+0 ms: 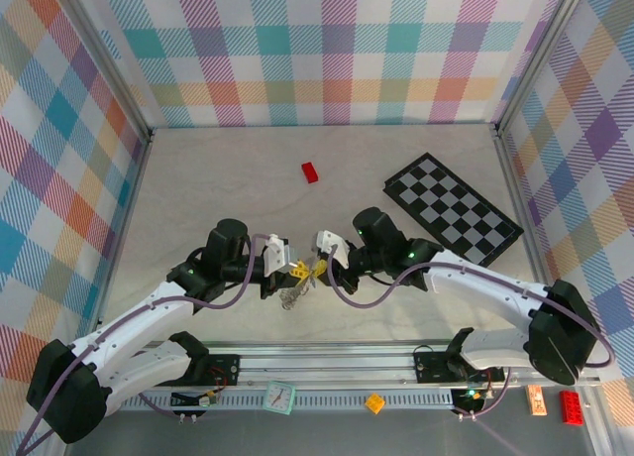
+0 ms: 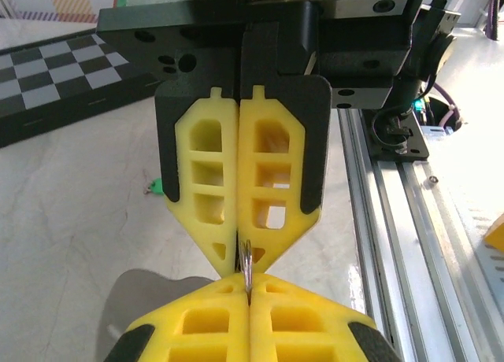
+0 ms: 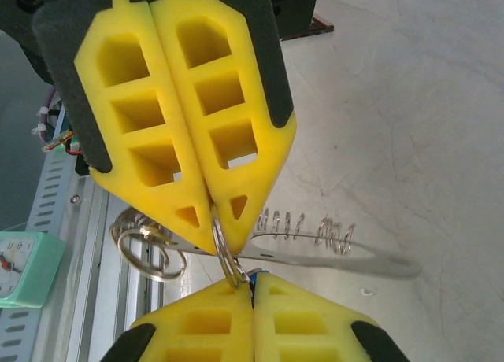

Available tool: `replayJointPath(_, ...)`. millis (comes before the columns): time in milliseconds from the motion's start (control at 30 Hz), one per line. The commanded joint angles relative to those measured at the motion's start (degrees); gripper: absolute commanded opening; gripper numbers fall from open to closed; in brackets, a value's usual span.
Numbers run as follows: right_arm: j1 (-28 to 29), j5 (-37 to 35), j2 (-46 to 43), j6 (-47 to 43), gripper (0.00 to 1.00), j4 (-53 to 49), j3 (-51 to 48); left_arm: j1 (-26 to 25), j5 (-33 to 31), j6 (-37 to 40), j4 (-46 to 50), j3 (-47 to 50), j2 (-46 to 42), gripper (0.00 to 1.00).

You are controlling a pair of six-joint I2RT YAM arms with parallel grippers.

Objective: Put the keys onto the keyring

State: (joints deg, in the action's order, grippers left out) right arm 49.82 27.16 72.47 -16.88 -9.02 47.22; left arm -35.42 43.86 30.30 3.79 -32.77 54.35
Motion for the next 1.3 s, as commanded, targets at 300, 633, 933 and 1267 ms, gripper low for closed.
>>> replayJointPath(300,0.01,-3.43,-6.72,-0.80,0.34,5.22,-6.01,-0.26,4.48,-1.13,-6.63,-0.20,-0.46,0.00)
replayJointPath(633,0.39,2.54,-6.59,2.09,0.41,9.94,-9.73,-0.26,4.33,-1.65,-7.37,-0.27,-0.45,0.00)
replayJointPath(933,2.11,-2.47,-3.59,1.35,0.40,16.30,-10.57,-0.25,4.31,-1.92,-7.86,-0.10,-0.38,0.00)
replayJointPath(1267,2.38,-5.05,-3.03,0.63,0.27,22.27,-13.13,-0.18,4.23,-2.34,-8.23,-0.10,-0.18,0.00)
